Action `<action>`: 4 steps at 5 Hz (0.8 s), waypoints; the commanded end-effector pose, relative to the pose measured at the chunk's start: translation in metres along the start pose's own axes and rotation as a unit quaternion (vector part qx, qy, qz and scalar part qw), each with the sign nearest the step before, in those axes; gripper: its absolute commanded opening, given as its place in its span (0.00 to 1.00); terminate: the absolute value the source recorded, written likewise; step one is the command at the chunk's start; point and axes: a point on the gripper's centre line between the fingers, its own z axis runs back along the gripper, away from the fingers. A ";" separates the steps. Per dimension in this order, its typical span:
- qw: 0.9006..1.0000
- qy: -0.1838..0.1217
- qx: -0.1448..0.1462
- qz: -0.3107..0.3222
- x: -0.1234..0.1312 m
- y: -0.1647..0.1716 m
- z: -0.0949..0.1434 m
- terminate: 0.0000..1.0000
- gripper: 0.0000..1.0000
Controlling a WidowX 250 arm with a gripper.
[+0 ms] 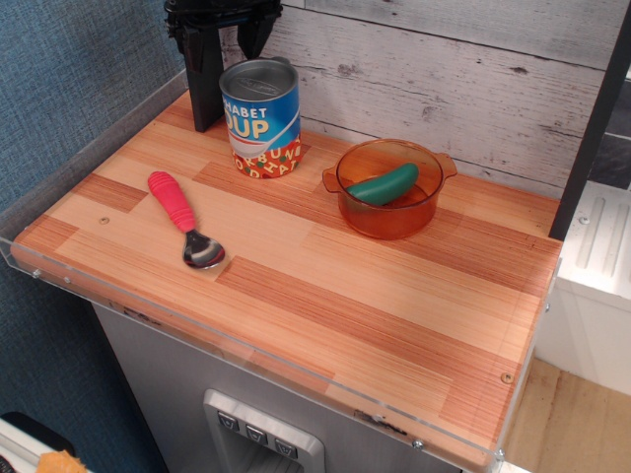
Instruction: Put the can to the right of the spoon.
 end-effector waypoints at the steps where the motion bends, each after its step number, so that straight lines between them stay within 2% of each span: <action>1: 0.999 0.002 -0.031 -0.039 0.003 0.003 0.013 0.00 1.00; 2: 0.996 0.035 -0.023 -0.073 0.001 0.007 0.014 0.00 1.00; 4: 0.992 0.039 -0.023 -0.121 -0.010 0.008 0.022 0.00 1.00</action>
